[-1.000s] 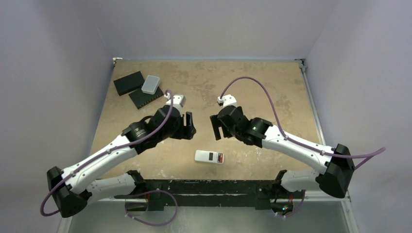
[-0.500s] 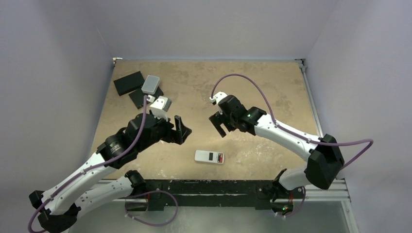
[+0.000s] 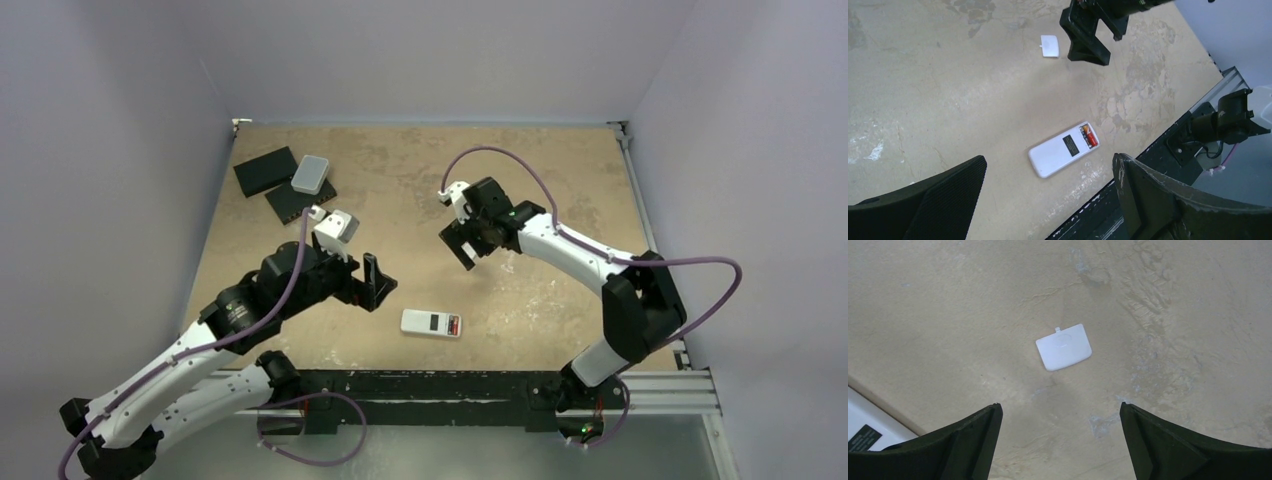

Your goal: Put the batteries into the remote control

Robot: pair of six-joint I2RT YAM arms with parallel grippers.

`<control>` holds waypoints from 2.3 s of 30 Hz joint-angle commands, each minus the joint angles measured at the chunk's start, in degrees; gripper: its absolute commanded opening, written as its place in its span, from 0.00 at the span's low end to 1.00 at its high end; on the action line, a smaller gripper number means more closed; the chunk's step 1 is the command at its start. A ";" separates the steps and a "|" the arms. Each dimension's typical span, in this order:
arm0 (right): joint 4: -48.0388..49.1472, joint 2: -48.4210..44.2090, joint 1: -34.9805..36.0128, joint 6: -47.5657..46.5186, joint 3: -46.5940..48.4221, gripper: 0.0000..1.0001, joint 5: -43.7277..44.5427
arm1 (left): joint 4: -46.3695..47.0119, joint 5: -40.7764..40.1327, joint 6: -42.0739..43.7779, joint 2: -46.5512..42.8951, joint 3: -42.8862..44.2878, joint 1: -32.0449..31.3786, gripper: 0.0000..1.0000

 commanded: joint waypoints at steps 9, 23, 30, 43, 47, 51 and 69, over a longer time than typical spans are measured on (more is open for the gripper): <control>2.61 10.50 -3.50 -7.95 3.41 0.98 -7.00 | 3.26 4.01 2.88 -0.93 -2.14 0.12 0.99; 3.49 15.72 -5.04 -10.09 5.48 0.92 -7.55 | 3.39 3.88 2.67 1.27 -2.29 0.15 0.99; 1.25 18.16 -6.10 -11.13 8.37 0.85 -10.53 | 3.32 3.66 2.72 1.45 -2.23 0.13 0.99; 0.35 19.70 -7.40 -11.75 9.13 0.77 -10.96 | 3.23 3.48 2.64 1.54 -2.30 0.10 0.99; 0.14 19.56 -7.38 -12.08 9.03 0.73 -11.81 | 3.17 3.22 2.60 1.45 -2.30 0.11 0.99; -0.13 19.45 -7.39 -12.58 9.04 0.71 -12.52 | 3.11 3.22 2.55 1.38 -2.28 0.12 0.99; -1.85 18.67 -6.98 -12.13 8.46 0.68 -13.61 | 3.08 3.13 2.55 1.45 -2.29 0.06 0.99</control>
